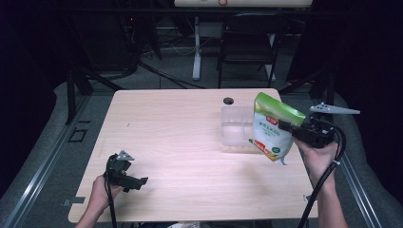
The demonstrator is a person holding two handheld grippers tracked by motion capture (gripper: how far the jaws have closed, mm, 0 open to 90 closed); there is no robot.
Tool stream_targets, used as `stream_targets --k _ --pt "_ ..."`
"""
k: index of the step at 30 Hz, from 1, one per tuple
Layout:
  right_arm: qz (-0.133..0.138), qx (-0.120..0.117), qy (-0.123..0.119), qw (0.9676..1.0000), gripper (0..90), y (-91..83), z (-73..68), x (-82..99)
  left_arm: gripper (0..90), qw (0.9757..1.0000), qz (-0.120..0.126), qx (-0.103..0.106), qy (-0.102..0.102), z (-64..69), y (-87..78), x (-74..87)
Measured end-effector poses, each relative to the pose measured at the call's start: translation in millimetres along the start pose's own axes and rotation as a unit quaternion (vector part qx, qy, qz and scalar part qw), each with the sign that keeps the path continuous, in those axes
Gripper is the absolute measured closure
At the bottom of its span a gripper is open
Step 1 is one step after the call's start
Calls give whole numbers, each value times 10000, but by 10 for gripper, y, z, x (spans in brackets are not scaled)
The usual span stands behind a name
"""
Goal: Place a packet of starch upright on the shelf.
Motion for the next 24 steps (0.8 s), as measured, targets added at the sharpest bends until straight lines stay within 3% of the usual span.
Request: stream_targets --k 7,24 --pt "106 241 3 9997 900 23 68 -144 7 10000 3 5 6 1 0 1" --pt "358 737 345 9960 900 299 331 -343 7 10000 12 -15 -2 2 10 1"
Point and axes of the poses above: each handheld gripper's, and its own axes: y roughly forward along the jaws, x roughly out of its underside, z roughly to its right, the point moved 1 cm from there along y, roughly forward along the jaws, and after that the axes turned 7 degrees about y, right-handed, at the moved point
